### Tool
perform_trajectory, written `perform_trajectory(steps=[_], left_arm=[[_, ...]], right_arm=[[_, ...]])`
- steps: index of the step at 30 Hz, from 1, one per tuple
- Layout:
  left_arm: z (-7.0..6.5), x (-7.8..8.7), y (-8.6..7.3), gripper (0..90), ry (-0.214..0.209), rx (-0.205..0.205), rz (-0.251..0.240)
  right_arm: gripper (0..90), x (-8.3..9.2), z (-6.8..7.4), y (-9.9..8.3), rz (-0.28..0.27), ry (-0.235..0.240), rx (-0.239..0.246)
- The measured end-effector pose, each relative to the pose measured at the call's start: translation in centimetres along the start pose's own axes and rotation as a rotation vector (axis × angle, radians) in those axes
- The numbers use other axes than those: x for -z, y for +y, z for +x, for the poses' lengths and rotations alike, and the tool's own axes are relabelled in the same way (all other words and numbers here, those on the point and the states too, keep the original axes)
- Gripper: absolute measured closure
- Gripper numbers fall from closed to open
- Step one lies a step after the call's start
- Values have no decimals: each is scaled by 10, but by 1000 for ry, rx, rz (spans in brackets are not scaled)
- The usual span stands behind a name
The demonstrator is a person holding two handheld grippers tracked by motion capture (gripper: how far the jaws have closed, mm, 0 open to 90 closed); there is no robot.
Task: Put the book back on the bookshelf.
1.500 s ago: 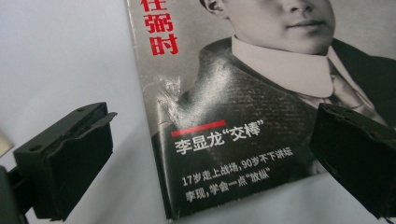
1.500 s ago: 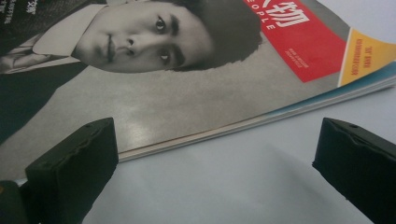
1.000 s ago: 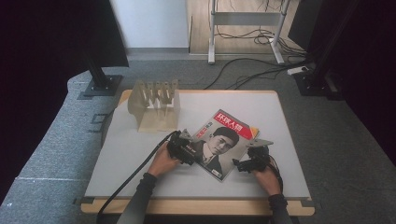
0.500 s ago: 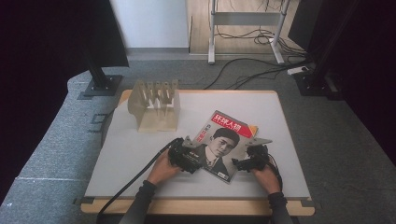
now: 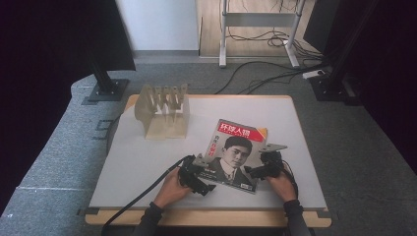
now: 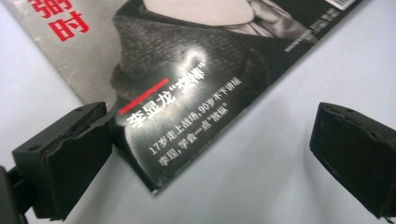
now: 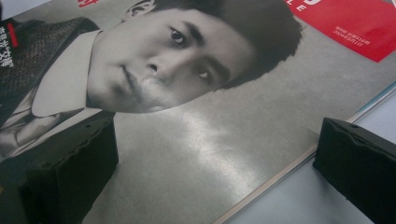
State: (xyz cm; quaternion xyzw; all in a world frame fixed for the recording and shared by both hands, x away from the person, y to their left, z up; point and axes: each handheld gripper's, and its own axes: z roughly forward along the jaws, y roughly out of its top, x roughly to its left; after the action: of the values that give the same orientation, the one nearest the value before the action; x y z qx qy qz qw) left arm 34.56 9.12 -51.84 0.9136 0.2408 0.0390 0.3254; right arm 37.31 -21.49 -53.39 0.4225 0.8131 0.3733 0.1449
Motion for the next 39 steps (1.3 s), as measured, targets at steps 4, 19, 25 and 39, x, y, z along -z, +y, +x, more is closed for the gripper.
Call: perform_trajectory(steps=[4, 19, 25, 39], left_arm=[[-7, 4, -3, 22, -50, 6, -27], [26, 1, 3, 12, 99, 58, -67], [36, -16, 13, 5, 81, 57, -70], [6, -12, 11, 0, 88, 44, -7]], right_arm=[[0, -2, -1, 2, 4, 3, 8], [0, -10, -7, 10, 9, -28, 3], [0, -14, -12, 15, 18, -34, 8], [0, -16, -4, 15, 11, -4, 40]])
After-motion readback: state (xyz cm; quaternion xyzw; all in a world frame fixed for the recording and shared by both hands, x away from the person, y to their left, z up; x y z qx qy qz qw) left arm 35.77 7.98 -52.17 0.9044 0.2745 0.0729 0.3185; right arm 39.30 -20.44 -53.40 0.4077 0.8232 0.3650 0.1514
